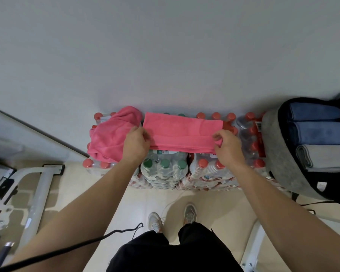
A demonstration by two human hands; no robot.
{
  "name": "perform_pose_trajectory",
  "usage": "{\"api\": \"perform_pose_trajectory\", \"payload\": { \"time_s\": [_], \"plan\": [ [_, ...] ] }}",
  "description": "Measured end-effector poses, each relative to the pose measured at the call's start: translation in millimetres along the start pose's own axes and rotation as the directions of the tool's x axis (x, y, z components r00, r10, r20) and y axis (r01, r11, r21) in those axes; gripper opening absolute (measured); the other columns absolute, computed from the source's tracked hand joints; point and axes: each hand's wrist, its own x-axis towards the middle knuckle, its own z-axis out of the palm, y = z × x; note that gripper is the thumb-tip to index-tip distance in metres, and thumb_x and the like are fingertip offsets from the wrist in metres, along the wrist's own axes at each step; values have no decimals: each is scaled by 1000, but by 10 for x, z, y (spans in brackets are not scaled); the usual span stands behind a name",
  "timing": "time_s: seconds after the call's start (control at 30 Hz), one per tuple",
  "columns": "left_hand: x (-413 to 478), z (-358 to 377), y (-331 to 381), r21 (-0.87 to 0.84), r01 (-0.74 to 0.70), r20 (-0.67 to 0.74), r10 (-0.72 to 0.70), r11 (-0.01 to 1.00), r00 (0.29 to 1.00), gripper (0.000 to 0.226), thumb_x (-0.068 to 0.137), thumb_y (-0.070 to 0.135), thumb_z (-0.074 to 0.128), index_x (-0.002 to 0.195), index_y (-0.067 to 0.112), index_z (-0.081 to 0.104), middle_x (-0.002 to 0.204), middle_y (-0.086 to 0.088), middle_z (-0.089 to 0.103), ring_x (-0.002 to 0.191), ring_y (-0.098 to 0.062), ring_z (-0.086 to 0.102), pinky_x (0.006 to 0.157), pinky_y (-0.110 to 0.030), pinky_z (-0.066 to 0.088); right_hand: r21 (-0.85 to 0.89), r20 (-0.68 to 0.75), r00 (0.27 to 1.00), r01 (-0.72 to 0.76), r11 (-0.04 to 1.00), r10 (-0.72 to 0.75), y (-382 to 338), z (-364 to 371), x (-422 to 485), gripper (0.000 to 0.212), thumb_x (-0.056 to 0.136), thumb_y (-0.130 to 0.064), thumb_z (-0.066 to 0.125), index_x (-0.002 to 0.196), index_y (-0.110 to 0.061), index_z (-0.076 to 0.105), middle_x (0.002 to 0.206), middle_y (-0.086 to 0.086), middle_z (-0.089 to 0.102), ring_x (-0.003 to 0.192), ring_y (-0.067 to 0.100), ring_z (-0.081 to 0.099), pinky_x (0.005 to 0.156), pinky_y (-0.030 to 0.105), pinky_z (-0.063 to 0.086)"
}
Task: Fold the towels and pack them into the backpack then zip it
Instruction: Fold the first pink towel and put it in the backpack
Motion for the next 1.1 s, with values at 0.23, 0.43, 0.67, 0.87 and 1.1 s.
{"api": "perform_pose_trajectory", "payload": {
  "time_s": [0.23,0.43,0.67,0.87,1.1],
  "plan": [
    [-17,28,54,194,-29,82,13,981,997,7,78,4,58,83,5,62,95,-12,57,81,-36,58,67,-41,49,-273,17,998,60,960,-58,23,56,17,20,81,-7,69,96,-20,66,108,-2,60,96,22,59,82,41,52],
    [18,60,177,198,129,125,-156,972,980,33,89,1,39,121,-1,45,127,-24,45,94,-48,59,75,-49,44,-172,-87,958,-286,943,275,-55,105,53,56,81,-37,77,114,-7,43,114,13,55,98,32,60,77,41,53],
    [-34,40,218,100,192,122,-204,976,971,41,87,-5,41,127,-2,41,125,-25,42,95,-47,57,83,-50,47,-87,-7,907,-420,903,421,-193,58,22,21,84,-23,72,90,-9,57,89,8,64,90,33,66,68,33,48],
    [-266,11,175,139,220,223,-247,965,943,45,82,1,56,124,4,43,126,-20,43,98,-44,60,89,-48,49,-98,38,906,-417,904,422,-157,-34,-45,34,84,-13,65,54,-21,52,62,0,54,54,16,51,47,26,37],
    [-100,-71,235,150,176,156,-199,973,968,46,89,24,57,126,2,43,125,-22,47,106,-43,57,86,-50,49,-97,50,928,-364,926,369,-143,-151,92,34,78,-51,67,88,-20,57,88,-2,66,78,19,63,72,35,53]
  ]
}}
